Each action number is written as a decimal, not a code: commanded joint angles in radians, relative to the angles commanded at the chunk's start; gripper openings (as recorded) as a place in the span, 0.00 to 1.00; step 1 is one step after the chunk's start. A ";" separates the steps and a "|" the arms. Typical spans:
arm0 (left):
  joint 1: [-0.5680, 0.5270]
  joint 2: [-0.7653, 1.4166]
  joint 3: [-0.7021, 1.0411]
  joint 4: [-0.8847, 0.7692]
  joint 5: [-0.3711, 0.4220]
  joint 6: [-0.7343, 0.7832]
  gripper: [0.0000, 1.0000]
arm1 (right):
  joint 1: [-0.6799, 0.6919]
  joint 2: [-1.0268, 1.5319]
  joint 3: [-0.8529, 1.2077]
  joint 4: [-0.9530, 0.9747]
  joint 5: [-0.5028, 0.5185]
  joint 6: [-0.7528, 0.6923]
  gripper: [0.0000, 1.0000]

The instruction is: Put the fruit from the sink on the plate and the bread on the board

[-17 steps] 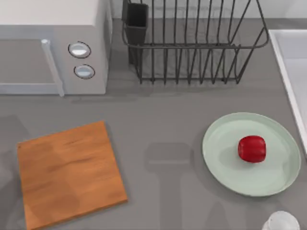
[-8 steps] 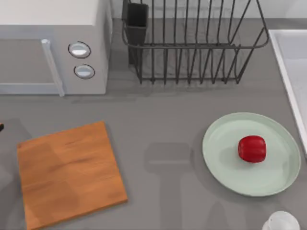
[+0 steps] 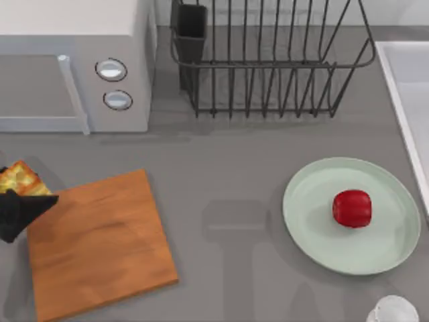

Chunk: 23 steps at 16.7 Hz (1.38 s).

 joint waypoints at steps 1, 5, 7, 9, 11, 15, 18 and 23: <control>-0.048 -0.014 -0.012 0.013 -0.067 -0.061 0.00 | 0.000 0.000 0.000 0.000 0.000 0.000 1.00; -0.255 -0.087 -0.070 0.068 -0.361 -0.328 0.00 | 0.000 0.000 0.000 0.000 0.000 0.000 1.00; -0.366 -0.130 -0.103 0.097 -0.520 -0.472 0.00 | 0.000 0.000 0.000 0.000 0.000 0.000 1.00; -0.477 -0.176 -0.137 0.127 -0.681 -0.618 0.00 | 0.000 0.000 0.000 0.000 0.000 0.000 1.00; -0.587 -0.224 -0.172 0.157 -0.841 -0.763 0.00 | 0.000 0.000 0.000 0.000 0.000 0.000 1.00; -0.785 -0.322 -0.243 0.210 -1.133 -1.027 0.00 | 0.000 0.000 0.000 0.000 0.000 0.000 1.00; -0.899 -0.382 -0.290 0.239 -1.305 -1.184 0.00 | 0.000 0.000 0.000 0.000 0.000 0.000 1.00; -0.979 -0.422 -0.323 0.258 -1.423 -1.291 0.00 | 0.000 0.000 0.000 0.000 0.000 0.000 1.00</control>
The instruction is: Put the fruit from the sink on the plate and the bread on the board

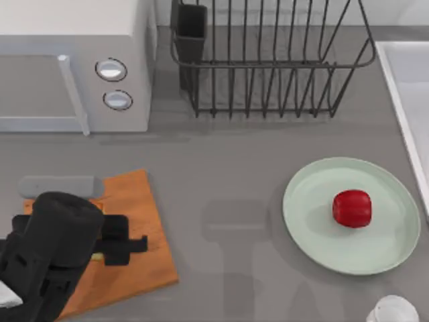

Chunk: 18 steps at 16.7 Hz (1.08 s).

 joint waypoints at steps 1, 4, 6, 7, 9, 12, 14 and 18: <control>0.000 0.000 0.000 0.000 0.000 0.000 0.00 | 0.000 0.000 0.000 0.000 0.000 0.000 1.00; 0.004 0.004 0.003 -0.001 0.002 0.003 0.00 | 0.000 0.000 0.000 0.000 0.000 0.000 1.00; 0.005 0.012 0.002 0.006 0.003 0.004 0.00 | 0.000 0.000 0.000 0.000 0.000 0.000 1.00; 0.008 0.023 0.002 0.017 0.005 0.006 0.00 | 0.000 0.000 0.000 0.000 0.000 0.000 1.00; 0.015 0.056 0.000 0.051 0.010 0.013 0.00 | 0.000 0.000 0.000 0.000 0.000 0.000 1.00; 0.032 0.121 0.001 0.126 0.023 0.027 0.00 | 0.000 0.000 0.000 0.000 0.000 0.000 1.00; 0.046 0.166 0.004 0.186 0.033 0.039 0.00 | 0.000 0.000 0.000 0.000 0.000 0.000 1.00; 0.073 0.251 0.009 0.297 0.052 0.062 0.00 | 0.000 0.000 0.000 0.000 0.000 0.000 1.00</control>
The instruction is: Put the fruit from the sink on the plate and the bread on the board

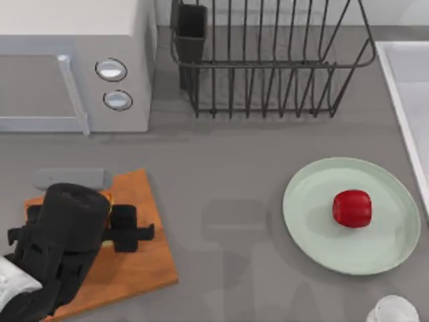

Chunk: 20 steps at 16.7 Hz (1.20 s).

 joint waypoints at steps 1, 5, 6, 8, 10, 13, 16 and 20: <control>0.006 0.018 -0.001 0.021 0.004 0.005 0.00 | 0.000 0.000 0.000 0.000 0.000 0.000 1.00; 0.015 0.057 -0.016 0.049 0.013 0.013 0.00 | 0.000 0.000 0.000 0.000 0.000 0.000 1.00; 0.015 0.057 -0.016 0.049 0.013 0.013 0.00 | 0.000 0.000 0.000 0.000 0.000 0.000 1.00; 0.015 0.057 -0.016 0.049 0.013 0.013 0.00 | 0.000 0.000 0.000 0.000 0.000 0.000 1.00; 0.015 0.057 -0.016 0.049 0.013 0.013 0.15 | 0.000 0.000 0.000 0.000 0.000 0.000 1.00; 0.015 0.057 -0.016 0.049 0.013 0.013 0.38 | 0.000 0.000 0.000 0.000 0.000 0.000 1.00; 0.015 0.057 -0.016 0.049 0.013 0.013 0.60 | 0.000 0.000 0.000 0.000 0.000 0.000 1.00; 0.015 0.057 -0.016 0.049 0.013 0.013 0.90 | 0.000 0.000 0.000 0.000 0.000 0.000 1.00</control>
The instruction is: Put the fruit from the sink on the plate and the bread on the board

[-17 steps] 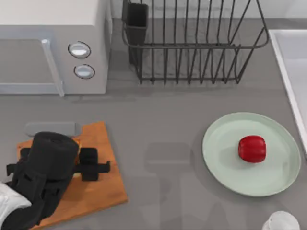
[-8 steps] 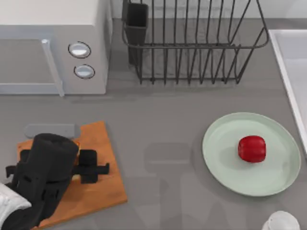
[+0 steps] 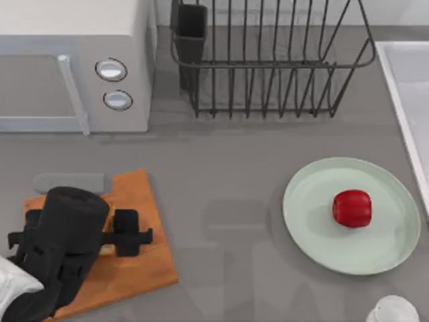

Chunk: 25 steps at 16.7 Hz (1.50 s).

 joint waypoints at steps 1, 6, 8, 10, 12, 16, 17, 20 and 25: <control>0.000 0.000 0.000 0.000 0.000 0.000 0.98 | 0.000 0.000 0.000 0.000 0.000 0.000 1.00; 0.000 0.000 0.000 0.000 0.000 0.000 1.00 | 0.000 0.000 0.000 0.000 0.000 0.000 1.00; 0.000 0.000 0.000 0.000 0.000 0.000 1.00 | 0.000 0.000 0.000 0.000 0.000 0.000 1.00; -0.001 0.000 0.000 0.000 0.000 0.000 1.00 | 0.000 0.000 0.000 0.000 0.000 0.000 1.00; 0.004 -0.012 0.002 -0.001 0.003 0.003 1.00 | 0.000 0.000 0.000 0.000 0.000 0.000 1.00; 0.064 -0.150 -0.016 -0.033 0.044 0.039 1.00 | 0.000 0.000 0.000 0.000 0.000 0.000 1.00; 0.088 -0.205 -0.026 -0.046 0.061 0.054 1.00 | 0.000 0.000 0.000 0.000 0.000 0.000 1.00; 0.176 -0.410 -0.067 -0.100 0.124 0.111 1.00 | 0.000 0.000 0.000 0.000 0.000 0.000 1.00; 0.343 -0.836 -0.153 -0.220 0.246 0.216 1.00 | 0.000 0.000 0.000 0.000 0.000 0.000 1.00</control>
